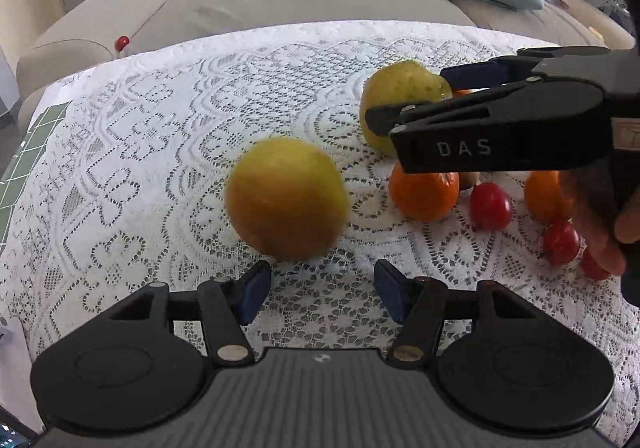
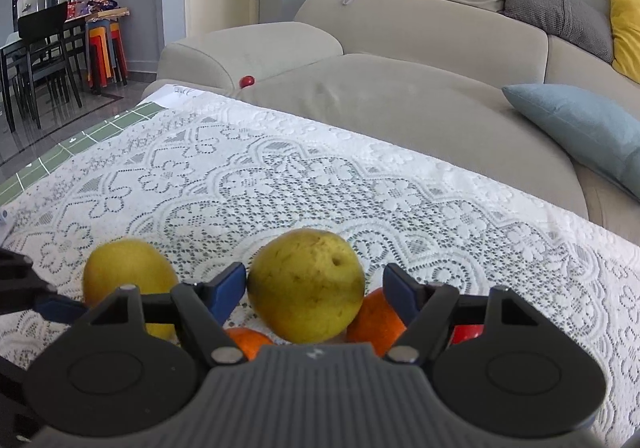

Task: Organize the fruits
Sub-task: 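Grasp a yellow pear with the left tool while the right tool grasps another pear, then lift the held pears with both tools toward the green colander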

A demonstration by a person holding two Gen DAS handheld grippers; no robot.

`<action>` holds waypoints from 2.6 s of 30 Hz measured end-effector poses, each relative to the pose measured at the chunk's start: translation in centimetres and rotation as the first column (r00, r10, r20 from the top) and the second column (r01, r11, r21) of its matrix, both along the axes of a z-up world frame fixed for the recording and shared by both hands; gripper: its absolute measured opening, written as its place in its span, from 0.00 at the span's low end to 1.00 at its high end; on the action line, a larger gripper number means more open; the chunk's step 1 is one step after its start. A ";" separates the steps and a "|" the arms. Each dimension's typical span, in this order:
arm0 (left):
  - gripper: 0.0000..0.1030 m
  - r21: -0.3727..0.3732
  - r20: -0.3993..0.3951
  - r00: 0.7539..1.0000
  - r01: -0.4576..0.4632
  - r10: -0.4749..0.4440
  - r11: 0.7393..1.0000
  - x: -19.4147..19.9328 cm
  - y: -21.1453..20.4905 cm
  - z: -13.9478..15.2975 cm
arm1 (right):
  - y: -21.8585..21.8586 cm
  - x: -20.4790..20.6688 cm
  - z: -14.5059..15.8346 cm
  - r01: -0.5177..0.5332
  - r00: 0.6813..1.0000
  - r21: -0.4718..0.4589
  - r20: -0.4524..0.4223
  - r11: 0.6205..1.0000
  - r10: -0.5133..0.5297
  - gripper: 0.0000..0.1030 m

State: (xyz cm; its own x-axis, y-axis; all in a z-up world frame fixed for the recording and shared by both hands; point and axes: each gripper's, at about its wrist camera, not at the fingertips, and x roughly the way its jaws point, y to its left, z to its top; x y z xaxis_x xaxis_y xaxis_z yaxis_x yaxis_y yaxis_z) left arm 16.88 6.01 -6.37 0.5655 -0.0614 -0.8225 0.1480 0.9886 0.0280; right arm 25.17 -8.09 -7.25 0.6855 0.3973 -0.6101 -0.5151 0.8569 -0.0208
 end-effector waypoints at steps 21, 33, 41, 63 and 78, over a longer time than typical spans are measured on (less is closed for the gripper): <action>0.71 -0.184 0.103 0.991 -0.066 0.086 0.981 -0.1 2.4 0.9 | 0.5 -0.3 -0.6 -0.075 0.997 -0.056 0.030 0.996 0.076 0.66; 0.84 -0.341 0.160 0.969 -0.125 0.188 0.932 -0.2 4.6 1.8 | 0.6 -0.6 -1.1 -0.116 0.990 -0.094 0.065 0.989 0.122 0.65; 0.84 -0.384 0.102 0.970 -0.165 0.220 0.909 1.9 4.7 1.2 | 1.0 -0.7 -1.3 -0.119 0.989 -0.102 0.080 0.988 0.128 0.63; 0.73 -0.399 0.061 0.960 -0.226 0.272 0.889 4.0 4.8 -0.7 | 0.2 1.0 -1.7 -0.125 0.991 -0.041 0.037 0.991 0.127 0.64; 0.72 -0.398 0.119 0.950 -0.221 0.289 0.890 2.5 4.7 0.6 | 0.3 -1.0 -0.3 -0.142 0.982 -0.082 0.114 0.986 0.151 0.64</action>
State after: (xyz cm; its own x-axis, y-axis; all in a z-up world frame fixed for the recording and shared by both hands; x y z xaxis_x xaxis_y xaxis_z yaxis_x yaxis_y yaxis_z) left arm 19.42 10.69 -5.75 0.7323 -0.1808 -0.6565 -0.0841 0.9327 -0.3508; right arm 24.18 -7.83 -7.60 0.6929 0.4557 -0.5588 -0.6247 0.7664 -0.1496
